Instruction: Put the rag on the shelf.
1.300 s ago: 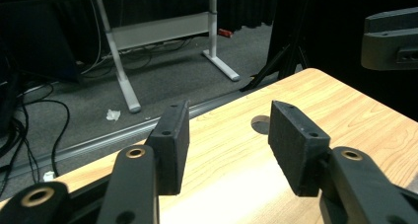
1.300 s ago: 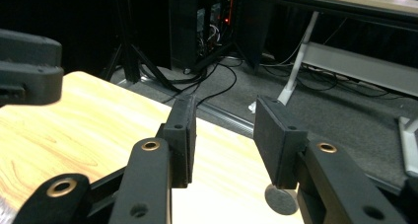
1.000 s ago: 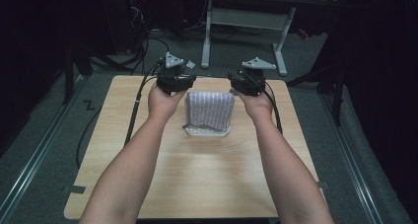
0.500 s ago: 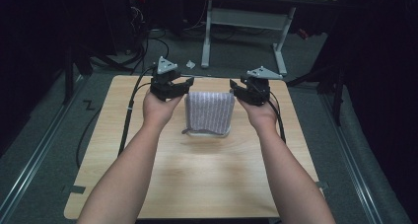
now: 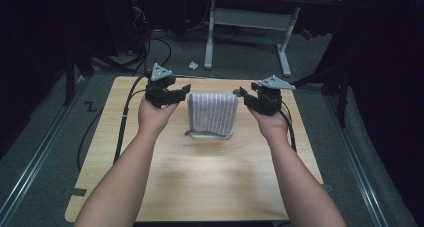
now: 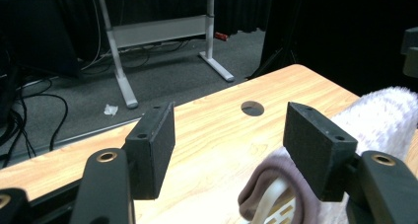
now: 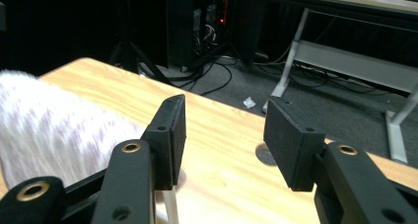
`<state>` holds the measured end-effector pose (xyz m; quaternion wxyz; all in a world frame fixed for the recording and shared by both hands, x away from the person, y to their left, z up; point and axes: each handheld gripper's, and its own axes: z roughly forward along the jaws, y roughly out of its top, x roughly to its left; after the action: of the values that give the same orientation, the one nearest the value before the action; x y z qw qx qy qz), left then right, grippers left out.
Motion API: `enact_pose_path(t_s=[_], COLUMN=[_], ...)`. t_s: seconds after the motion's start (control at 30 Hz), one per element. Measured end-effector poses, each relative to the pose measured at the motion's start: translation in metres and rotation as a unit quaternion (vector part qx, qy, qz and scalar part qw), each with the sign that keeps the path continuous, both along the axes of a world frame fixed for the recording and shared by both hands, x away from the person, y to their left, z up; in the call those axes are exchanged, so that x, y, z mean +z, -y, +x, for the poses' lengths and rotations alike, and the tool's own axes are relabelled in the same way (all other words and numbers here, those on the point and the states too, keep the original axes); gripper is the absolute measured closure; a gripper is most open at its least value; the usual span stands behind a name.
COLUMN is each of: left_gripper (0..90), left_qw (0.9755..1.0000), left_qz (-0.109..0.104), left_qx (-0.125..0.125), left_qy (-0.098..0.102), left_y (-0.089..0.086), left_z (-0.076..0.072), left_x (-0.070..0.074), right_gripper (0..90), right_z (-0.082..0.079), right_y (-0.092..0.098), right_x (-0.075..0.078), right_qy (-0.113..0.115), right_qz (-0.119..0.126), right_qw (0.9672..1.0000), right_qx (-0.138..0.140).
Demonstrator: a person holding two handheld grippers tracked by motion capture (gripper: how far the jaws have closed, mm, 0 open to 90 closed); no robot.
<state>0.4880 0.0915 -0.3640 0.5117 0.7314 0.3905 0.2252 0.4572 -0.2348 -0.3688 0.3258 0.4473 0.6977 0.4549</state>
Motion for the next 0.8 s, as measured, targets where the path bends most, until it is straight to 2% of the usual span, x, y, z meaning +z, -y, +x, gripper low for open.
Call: enact_pose_path(t_s=[0.1,0.2,0.23,0.27,0.3,0.33,0.37,0.4,0.43,0.47,0.53,0.57,0.6,0.63,0.67,0.7,0.8], left_gripper=[36.4,36.2,36.2,36.1,36.0,35.8,35.5,35.5,35.4,35.4,35.4,35.0,35.0,34.4,34.1,34.1,33.3], left_qw=[1.0000,0.9998,0.9993,0.9989,0.9989,0.9981,0.9981,0.9977,0.9975,0.9967,0.9963,0.9955,0.9955,0.9947,0.9946,0.9945,0.9933], left_qz=[-0.003,0.000,0.022,0.033,0.033,0.047,0.047,0.051,0.051,0.057,0.058,0.051,0.051,0.040,0.031,0.031,0.032], left_qx=[0.000,-0.002,-0.002,-0.004,-0.004,-0.007,-0.007,-0.010,-0.012,-0.016,-0.021,-0.030,-0.030,-0.039,-0.043,-0.047,-0.057], left_qy=[-0.009,-0.020,-0.031,-0.033,-0.033,-0.040,-0.040,-0.043,-0.047,-0.055,-0.060,-0.074,-0.074,-0.086,-0.089,-0.088,-0.095], left_y=[-0.007,-0.012,-0.014,-0.015,-0.015,-0.019,-0.019,-0.020,-0.022,-0.026,-0.028,-0.032,-0.032,-0.035,-0.036,-0.037,-0.041], left_z=[-0.004,-0.010,-0.014,-0.017,-0.017,-0.022,-0.022,-0.024,-0.027,-0.034,-0.038,-0.047,-0.047,-0.053,-0.060,-0.069,-0.096], left_x=[-0.014,-0.031,-0.043,-0.048,-0.048,-0.059,-0.059,-0.064,-0.069,-0.080,-0.085,-0.097,-0.097,-0.102,-0.107,-0.112,-0.128], right_gripper=[50.7,50.5,49.9,50.1,50.1,49.7,49.7,49.2,49.5,49.4,49.5,49.2,48.7,48.3,47.9,47.9,44.9], right_z=[-0.006,-0.015,-0.017,-0.020,-0.020,-0.025,-0.025,-0.026,-0.032,-0.034,-0.037,-0.043,-0.047,-0.050,-0.054,-0.054,-0.069], right_y=[0.004,0.010,0.011,0.011,0.011,0.012,0.012,0.012,0.012,0.012,0.012,0.013,0.013,0.014,0.014,0.014,0.015], right_x=[-0.011,-0.024,-0.027,-0.030,-0.030,-0.037,-0.037,-0.040,-0.049,-0.052,-0.056,-0.065,-0.070,-0.074,-0.079,-0.079,-0.096], right_qy=[-0.007,-0.020,-0.026,-0.028,-0.028,-0.026,-0.026,-0.034,-0.031,-0.037,-0.037,-0.046,-0.051,-0.056,-0.059,-0.059,-0.074], right_qz=[-0.003,0.005,0.003,0.002,0.002,-0.006,-0.006,-0.012,-0.015,-0.017,-0.018,-0.022,-0.023,-0.023,-0.018,-0.018,-0.014], right_qw=[1.0000,0.9998,0.9997,0.9996,0.9996,0.9996,0.9996,0.9993,0.9994,0.9992,0.9991,0.9987,0.9984,0.9981,0.9980,0.9980,0.9971], right_qx=[0.000,-0.002,0.001,0.002,0.002,-0.001,-0.001,-0.001,0.002,0.003,0.004,0.008,0.009,0.012,0.012,0.012,0.015])
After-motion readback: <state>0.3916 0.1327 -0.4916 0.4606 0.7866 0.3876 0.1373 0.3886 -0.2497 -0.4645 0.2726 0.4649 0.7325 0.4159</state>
